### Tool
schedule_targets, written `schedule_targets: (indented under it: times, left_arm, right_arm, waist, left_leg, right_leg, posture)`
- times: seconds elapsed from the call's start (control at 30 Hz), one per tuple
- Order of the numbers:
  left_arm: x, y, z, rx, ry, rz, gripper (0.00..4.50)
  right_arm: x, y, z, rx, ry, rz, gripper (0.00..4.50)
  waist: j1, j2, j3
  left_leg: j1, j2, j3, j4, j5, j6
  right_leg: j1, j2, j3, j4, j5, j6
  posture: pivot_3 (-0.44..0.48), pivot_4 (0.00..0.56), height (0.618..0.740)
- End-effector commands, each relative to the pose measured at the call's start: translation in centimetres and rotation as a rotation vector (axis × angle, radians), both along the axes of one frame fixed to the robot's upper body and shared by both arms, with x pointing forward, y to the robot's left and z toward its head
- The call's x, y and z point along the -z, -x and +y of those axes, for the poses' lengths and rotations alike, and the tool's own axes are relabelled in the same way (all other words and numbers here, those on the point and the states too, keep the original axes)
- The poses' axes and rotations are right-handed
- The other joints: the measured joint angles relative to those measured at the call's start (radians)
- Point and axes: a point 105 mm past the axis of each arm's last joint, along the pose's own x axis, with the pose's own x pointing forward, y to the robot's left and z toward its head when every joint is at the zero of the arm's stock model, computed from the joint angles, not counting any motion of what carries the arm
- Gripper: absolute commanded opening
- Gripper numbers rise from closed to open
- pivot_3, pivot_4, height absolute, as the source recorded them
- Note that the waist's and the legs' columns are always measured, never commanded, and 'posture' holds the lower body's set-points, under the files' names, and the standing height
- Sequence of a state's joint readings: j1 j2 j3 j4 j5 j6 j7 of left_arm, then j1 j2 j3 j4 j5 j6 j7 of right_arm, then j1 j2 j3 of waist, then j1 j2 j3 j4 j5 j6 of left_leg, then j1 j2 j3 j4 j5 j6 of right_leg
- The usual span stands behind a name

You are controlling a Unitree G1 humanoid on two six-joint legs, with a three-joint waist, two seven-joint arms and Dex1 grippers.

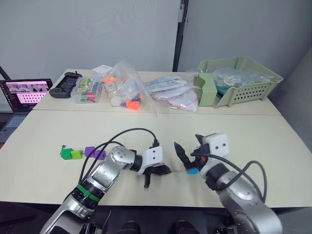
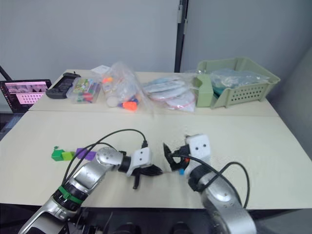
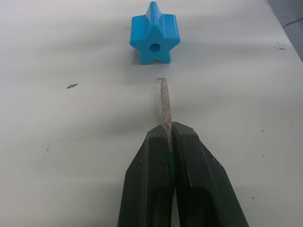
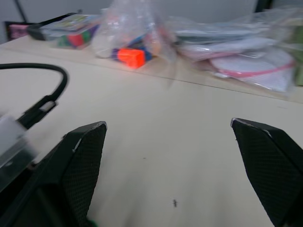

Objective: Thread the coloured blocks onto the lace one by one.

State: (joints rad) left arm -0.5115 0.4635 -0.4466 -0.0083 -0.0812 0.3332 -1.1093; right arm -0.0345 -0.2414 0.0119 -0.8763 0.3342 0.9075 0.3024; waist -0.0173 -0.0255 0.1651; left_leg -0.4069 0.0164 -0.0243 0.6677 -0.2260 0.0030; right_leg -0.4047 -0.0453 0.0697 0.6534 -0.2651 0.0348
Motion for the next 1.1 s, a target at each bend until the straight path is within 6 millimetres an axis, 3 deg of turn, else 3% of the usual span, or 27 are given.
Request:
schedule_targets:
  times: [0.03, 0.2, 0.37, 0.53, 0.7, 1.0, 1.03, 1.1]
  left_arm:
    - [-1.3, -0.2, 0.0, 0.001, 0.025, -0.043, 0.0]
    - [-1.7, 0.0, 0.5, -0.01, 0.024, -0.035, 0.0]
    - [-2.1, 0.4, 1.0, -0.029, 0.035, -0.013, 0.0]
    - [-2.1, 0.7, 1.1, -0.046, 0.037, 0.0, 0.0]
    - [-2.1, 0.8, 1.3, -0.055, 0.021, -0.006, 0.0]
    - [-2.4, 0.7, 1.1, -0.058, 0.018, -0.017, 0.0]
    - [-2.4, 0.7, 1.1, -0.057, 0.02, -0.017, 0.0]
    - [-2.5, 0.7, 0.9, -0.053, 0.023, -0.016, 0.0]
  right_arm:
    - [0.7, 1.8, -0.8, -0.292, 0.045, 0.105, 4.47]
    - [2.4, 1.9, -4.2, -0.559, 0.265, 0.227, 4.47]
    - [3.9, -0.7, -6.4, -0.683, 0.545, 0.205, 4.47]
    - [5.3, -3.1, -6.2, -0.755, 0.667, 0.157, 4.47]
    - [6.3, -3.8, -6.0, -0.807, 0.7, 0.162, 4.47]
    - [6.8, -3.4, -5.1, -0.827, 0.642, 0.162, 1.56]
    - [6.8, -3.4, -5.0, -0.825, 0.64, 0.158, 1.35]
    - [6.8, -3.5, -4.8, -0.815, 0.638, 0.155, 1.35]
  waist:
    - [0.001, 0.0, 0.0]
    - [0.001, 0.0, 0.0]
    - [-0.009, -0.001, 0.0]
    - [-0.005, -0.001, 0.001]
    - [0.005, -0.001, 0.001]
    - [0.004, -0.001, 0.001]
    - [0.004, -0.001, 0.0]
    - [0.003, -0.001, 0.0]
  left_leg:
    - [0.0, 0.0, 0.0, 0.0, 0.0, 0.0]
    - [0.0, 0.0, 0.001, 0.0, 0.0, 0.0]
    - [0.001, 0.0, 0.001, -0.001, 0.0, 0.0]
    - [0.0, 0.0, 0.002, -0.001, 0.0, 0.0]
    - [-0.001, 0.0, 0.001, 0.0, 0.0, 0.0]
    - [0.0, 0.0, 0.001, 0.0, 0.0, 0.0]
    - [0.0, 0.0, 0.001, 0.0, 0.0, 0.0]
    - [0.0, 0.0, 0.001, 0.0, 0.0, 0.0]
  right_leg:
    - [0.001, 0.0, 0.0, -0.001, 0.0, 0.0]
    - [0.003, 0.0, 0.0, -0.005, 0.001, 0.001]
    - [0.002, 0.001, 0.0, -0.005, 0.001, 0.001]
    - [0.001, 0.0, 0.001, -0.005, 0.001, 0.001]
    - [0.001, 0.0, 0.001, -0.005, 0.001, 0.001]
    - [0.002, 0.0, 0.001, -0.004, 0.001, 0.001]
    - [0.002, 0.0, 0.001, -0.004, 0.001, 0.001]
    - [0.002, 0.0, 0.001, -0.004, 0.001, 0.001]
  posture:
    - [0.0, 0.15, 0.74]
    - [0.0, 0.15, 0.74]
    - [0.0, 0.15, 0.74]
    - [0.0, 0.15, 0.74]
    - [0.0, 0.15, 0.74]
    - [0.0, 0.15, 0.74]
    - [0.0, 0.15, 0.74]
    - [0.0, 0.15, 0.74]
